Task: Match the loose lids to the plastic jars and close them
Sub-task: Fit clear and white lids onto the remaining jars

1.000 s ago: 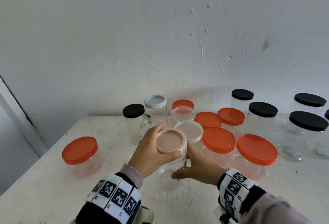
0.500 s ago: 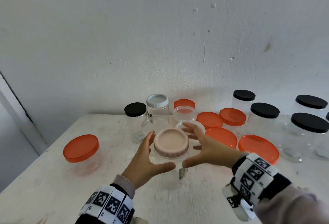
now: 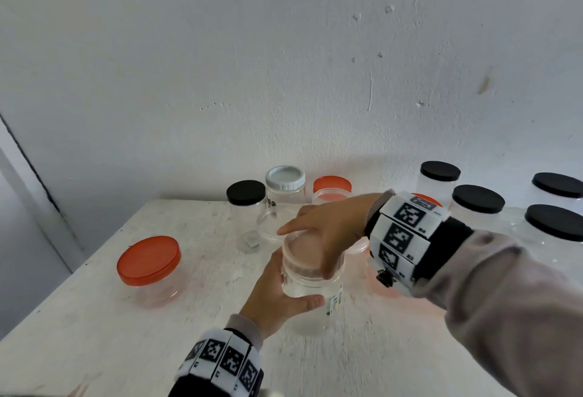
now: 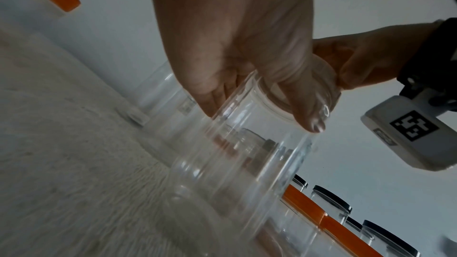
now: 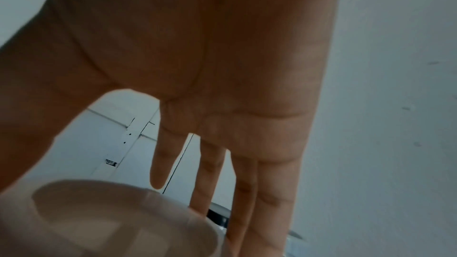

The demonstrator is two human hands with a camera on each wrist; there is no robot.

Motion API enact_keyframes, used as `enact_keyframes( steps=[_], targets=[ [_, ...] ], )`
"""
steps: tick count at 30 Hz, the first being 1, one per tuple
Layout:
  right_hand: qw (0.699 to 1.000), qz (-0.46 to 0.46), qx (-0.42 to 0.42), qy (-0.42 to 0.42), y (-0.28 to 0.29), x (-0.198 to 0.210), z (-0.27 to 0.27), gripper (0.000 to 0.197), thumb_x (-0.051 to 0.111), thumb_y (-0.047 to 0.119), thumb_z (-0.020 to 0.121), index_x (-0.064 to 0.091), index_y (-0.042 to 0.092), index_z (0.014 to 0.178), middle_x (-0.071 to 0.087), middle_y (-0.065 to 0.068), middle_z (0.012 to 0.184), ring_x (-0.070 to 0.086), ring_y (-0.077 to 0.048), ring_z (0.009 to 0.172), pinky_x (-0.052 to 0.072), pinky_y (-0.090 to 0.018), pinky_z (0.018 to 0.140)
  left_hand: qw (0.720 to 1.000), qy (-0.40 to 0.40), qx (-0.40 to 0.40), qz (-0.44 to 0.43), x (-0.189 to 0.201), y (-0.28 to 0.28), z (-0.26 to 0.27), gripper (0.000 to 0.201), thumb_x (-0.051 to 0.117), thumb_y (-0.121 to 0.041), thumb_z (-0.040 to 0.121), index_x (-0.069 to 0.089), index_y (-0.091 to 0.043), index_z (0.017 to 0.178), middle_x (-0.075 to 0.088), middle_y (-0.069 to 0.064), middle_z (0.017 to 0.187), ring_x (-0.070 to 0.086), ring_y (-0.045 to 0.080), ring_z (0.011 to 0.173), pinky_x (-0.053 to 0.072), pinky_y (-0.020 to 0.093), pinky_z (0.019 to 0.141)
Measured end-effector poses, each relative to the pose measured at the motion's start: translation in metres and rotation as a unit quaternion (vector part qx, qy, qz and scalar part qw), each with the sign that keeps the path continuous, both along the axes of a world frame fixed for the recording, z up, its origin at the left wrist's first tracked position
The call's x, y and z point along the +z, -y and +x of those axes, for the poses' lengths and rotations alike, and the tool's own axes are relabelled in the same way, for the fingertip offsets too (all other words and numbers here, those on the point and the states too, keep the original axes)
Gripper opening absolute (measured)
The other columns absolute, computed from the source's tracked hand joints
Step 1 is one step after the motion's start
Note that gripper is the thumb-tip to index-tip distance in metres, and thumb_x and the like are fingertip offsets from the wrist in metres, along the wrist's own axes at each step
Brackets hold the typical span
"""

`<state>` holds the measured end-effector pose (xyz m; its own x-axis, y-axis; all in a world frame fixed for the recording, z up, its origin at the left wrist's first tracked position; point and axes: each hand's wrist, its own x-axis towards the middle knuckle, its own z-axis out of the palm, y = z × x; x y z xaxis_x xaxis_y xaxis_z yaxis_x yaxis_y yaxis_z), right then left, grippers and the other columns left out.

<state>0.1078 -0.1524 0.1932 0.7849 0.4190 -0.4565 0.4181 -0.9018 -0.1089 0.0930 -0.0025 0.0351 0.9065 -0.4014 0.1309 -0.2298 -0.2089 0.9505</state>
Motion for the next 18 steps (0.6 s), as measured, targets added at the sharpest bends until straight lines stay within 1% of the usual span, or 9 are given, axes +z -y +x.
enact_keyframes(
  steps=[5,7,10,12,14,15,16,17,18],
  targets=[
    [0.999,-0.041,0.015,0.021,-0.0044,0.0005,0.0022,0.088,0.078,0.044,0.073,0.026,0.047,0.144,0.035,0.007,0.135,0.036,-0.021,0.129,0.037,-0.041,0.104,1.0,0.003,-0.001,-0.007,-0.0018,0.0011,-0.0006,0.085,0.083,-0.048,0.055,0.036,-0.043,0.126,0.05,-0.024,0.128,0.046,-0.016,0.113,0.039,0.003,0.086],
    [0.998,-0.045,0.01,0.035,-0.0049,-0.0007,0.0031,0.087,0.076,0.053,0.072,0.028,0.043,0.144,0.037,0.007,0.134,0.038,-0.02,0.126,0.038,-0.037,0.099,1.0,0.004,0.003,-0.01,-0.0023,0.0015,-0.0006,0.084,0.084,-0.044,0.057,0.035,-0.045,0.126,0.05,-0.024,0.128,0.047,-0.015,0.113,0.04,0.008,0.089],
    [0.998,-0.055,-0.003,0.04,-0.006,-0.0035,0.0044,0.087,0.073,0.061,0.07,0.029,0.039,0.142,0.04,0.006,0.134,0.044,-0.018,0.118,0.04,-0.037,0.094,1.0,0.008,0.002,-0.012,-0.002,0.0016,-0.0011,0.084,0.084,-0.039,0.059,0.034,-0.046,0.127,0.049,-0.024,0.129,0.046,-0.014,0.114,0.04,0.013,0.093],
    [0.997,-0.058,-0.008,0.045,-0.007,-0.0058,0.0046,0.087,0.071,0.065,0.068,0.032,0.036,0.141,0.043,0.006,0.131,0.051,-0.012,0.096,0.045,-0.035,0.086,1.0,0.011,-0.001,-0.013,-0.0015,0.0018,-0.0011,0.085,0.084,-0.036,0.061,0.033,-0.047,0.128,0.049,-0.024,0.13,0.046,-0.014,0.116,0.04,0.01,0.093],
    [0.997,-0.056,-0.021,0.052,-0.0082,-0.007,0.0035,0.087,0.067,0.071,0.068,0.035,0.032,0.139,0.047,0.006,0.125,0.048,-0.004,0.071,0.043,-0.028,0.067,1.0,0.012,-0.004,-0.015,-0.0011,0.002,-0.0009,0.085,0.084,-0.034,0.061,0.033,-0.047,0.128,0.049,-0.024,0.129,0.046,-0.014,0.115,0.04,0.007,0.09],
    [0.997,-0.056,-0.028,0.053,-0.0083,-0.007,0.0032,0.088,0.065,0.073,0.068,0.036,0.03,0.139,0.048,0.006,0.123,0.049,-0.005,0.07,0.041,-0.026,0.063,1.0,0.012,-0.003,-0.016,-0.0009,0.002,-0.0009,0.084,0.084,-0.035,0.061,0.034,-0.046,0.127,0.05,-0.024,0.129,0.046,-0.015,0.114,0.04,0.006,0.089],
    [0.997,-0.057,-0.032,0.048,-0.0079,-0.007,0.0032,0.09,0.065,0.074,0.068,0.035,0.031,0.141,0.048,0.005,0.125,0.053,-0.009,0.079,0.044,-0.028,0.068,1.0,0.01,-0.002,-0.017,-0.0007,0.0022,-0.001,0.084,0.084,-0.035,0.06,0.035,-0.045,0.127,0.051,-0.023,0.128,0.047,-0.015,0.113,0.04,0.005,0.089],
    [0.997,-0.06,-0.032,0.04,-0.0074,-0.0066,0.0036,0.093,0.068,0.072,0.067,0.031,0.033,0.143,0.046,0.005,0.131,0.055,-0.014,0.096,0.046,-0.032,0.08,1.0,0.009,-0.001,-0.018,-0.0008,0.0021,-0.0012,0.083,0.084,-0.036,0.059,0.035,-0.044,0.126,0.051,-0.021,0.127,0.048,-0.015,0.112,0.041,0.005,0.088],
    [0.997,-0.063,-0.027,0.029,-0.0068,-0.0059,0.0037,0.096,0.072,0.067,0.066,0.026,0.037,0.145,0.042,0.005,0.136,0.05,-0.018,0.114,0.044,-0.039,0.094,1.0,0.008,0.003,-0.017,-0.0009,0.0022,-0.0014,0.083,0.084,-0.037,0.058,0.036,-0.042,0.126,0.051,-0.02,0.127,0.048,-0.015,0.111,0.041,0.005,0.088]
  ],
)
